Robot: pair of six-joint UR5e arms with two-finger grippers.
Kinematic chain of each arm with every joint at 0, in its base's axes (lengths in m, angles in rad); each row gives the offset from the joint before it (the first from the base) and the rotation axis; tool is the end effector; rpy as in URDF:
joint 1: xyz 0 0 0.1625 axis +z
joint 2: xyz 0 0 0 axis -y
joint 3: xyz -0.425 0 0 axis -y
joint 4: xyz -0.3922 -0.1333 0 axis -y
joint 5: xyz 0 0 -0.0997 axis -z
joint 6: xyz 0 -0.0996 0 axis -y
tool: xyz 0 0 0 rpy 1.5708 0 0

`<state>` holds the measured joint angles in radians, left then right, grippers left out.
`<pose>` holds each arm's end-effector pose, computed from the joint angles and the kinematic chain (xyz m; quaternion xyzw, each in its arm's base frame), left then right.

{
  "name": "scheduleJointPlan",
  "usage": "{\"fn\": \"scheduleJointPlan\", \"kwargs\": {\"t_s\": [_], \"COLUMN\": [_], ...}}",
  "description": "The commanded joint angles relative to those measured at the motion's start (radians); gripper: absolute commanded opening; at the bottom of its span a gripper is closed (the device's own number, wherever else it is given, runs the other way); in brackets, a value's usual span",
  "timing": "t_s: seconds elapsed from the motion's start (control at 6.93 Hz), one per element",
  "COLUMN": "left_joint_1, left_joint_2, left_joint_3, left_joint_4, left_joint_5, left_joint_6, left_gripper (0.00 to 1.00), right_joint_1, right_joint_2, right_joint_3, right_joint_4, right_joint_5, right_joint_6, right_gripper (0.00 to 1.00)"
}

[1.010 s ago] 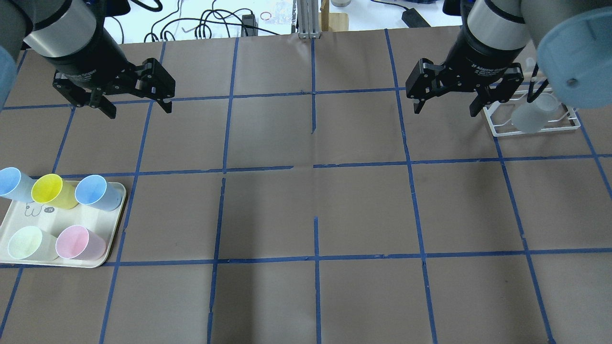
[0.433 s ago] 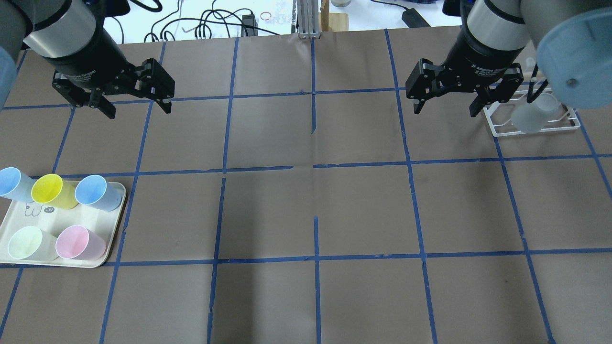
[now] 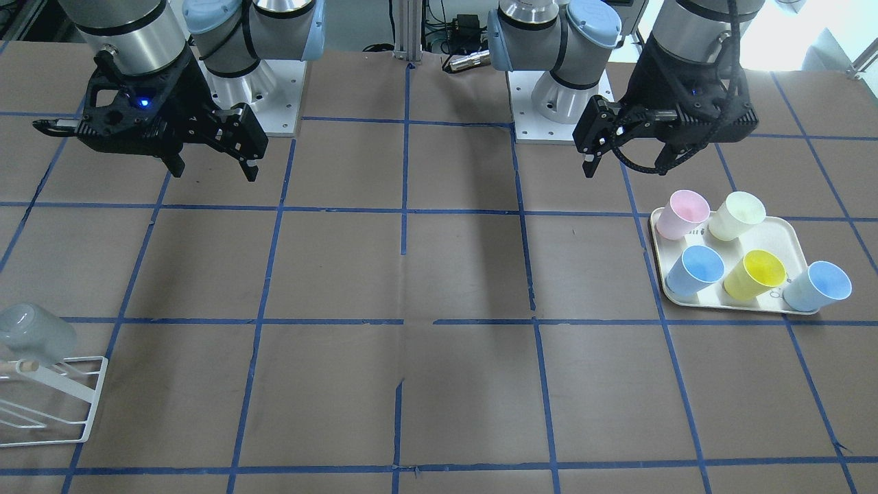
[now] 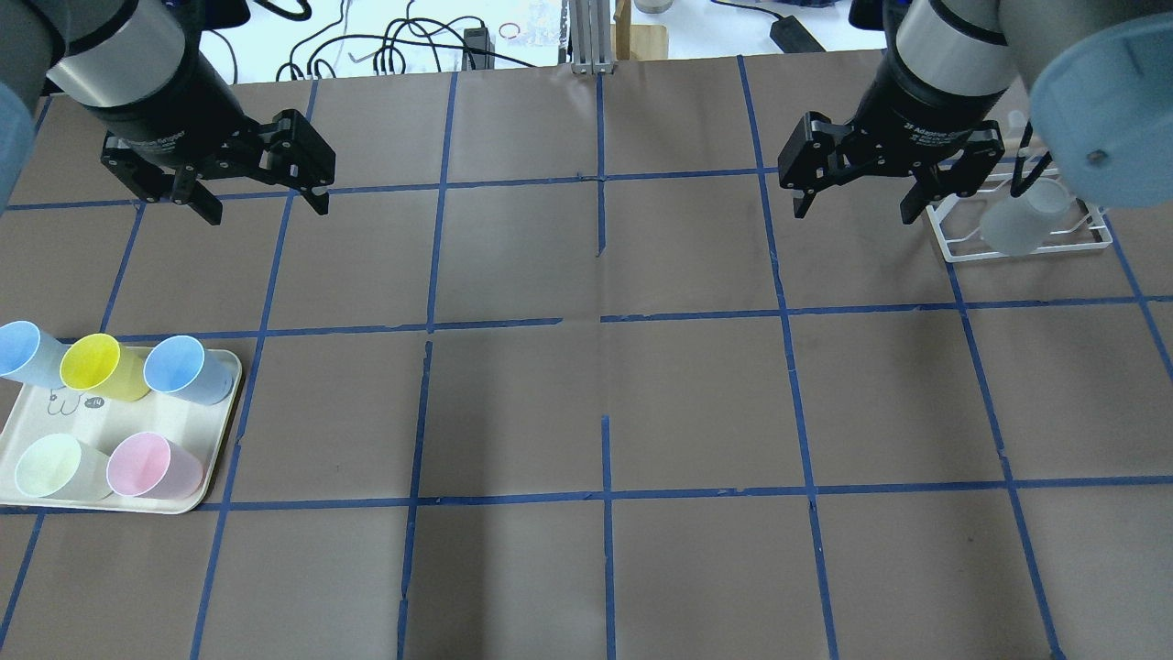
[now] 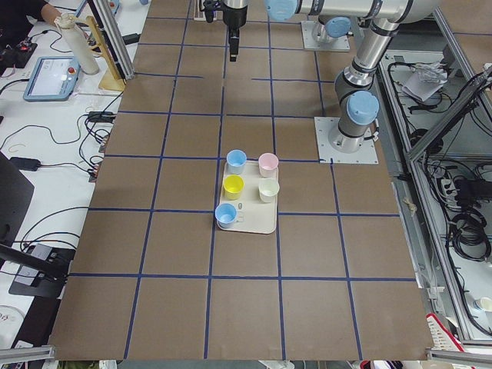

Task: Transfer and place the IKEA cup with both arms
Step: 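Move the right gripper down to the white cup in the wire rack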

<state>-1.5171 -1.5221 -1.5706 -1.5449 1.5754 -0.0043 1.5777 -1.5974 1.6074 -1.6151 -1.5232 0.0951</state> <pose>-0.1070 -0.4843 0.5143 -0.0291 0.9989 -0.0373 0.0032 0.1414 -0.4830 0.4874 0.0437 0.9986 -0.0159 0.0246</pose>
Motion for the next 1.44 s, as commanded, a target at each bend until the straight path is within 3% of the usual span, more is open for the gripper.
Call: {"fn": "scheduleJointPlan", "kwargs": {"t_s": [0.0,0.14,0.29,0.43,0.87,1.3], "left_joint_1": [0.0,0.0,0.0,0.0,-0.002,0.0], "left_joint_2": [0.008,0.007,0.007,0.005,0.003,0.003], "left_joint_3": [-0.008,-0.005,-0.006,-0.006,-0.005,-0.005], "left_joint_4": [0.0,0.0,0.0,0.0,0.0,0.0], "left_joint_5": [0.0,-0.002,-0.003,0.0,-0.006,-0.003], "left_joint_6": [0.0,0.001,0.0,0.001,-0.002,0.0], "left_gripper": [1.0,1.0,1.0,1.0,1.0,1.0], "right_joint_1": [0.001,-0.002,-0.036,-0.098,-0.341,-0.445], "right_joint_2": [0.0,0.04,0.103,0.156,0.212,0.27], "right_joint_3": [0.006,0.005,-0.001,-0.004,-0.026,-0.014], "right_joint_4": [0.015,0.006,-0.006,-0.07,-0.233,-0.307], "right_joint_5": [-0.012,-0.018,-0.103,-0.113,-0.112,-0.094], "right_joint_6": [-0.003,-0.047,-0.099,-0.154,-0.45,-0.58], "right_gripper": [1.0,1.0,1.0,1.0,1.0,1.0]}}
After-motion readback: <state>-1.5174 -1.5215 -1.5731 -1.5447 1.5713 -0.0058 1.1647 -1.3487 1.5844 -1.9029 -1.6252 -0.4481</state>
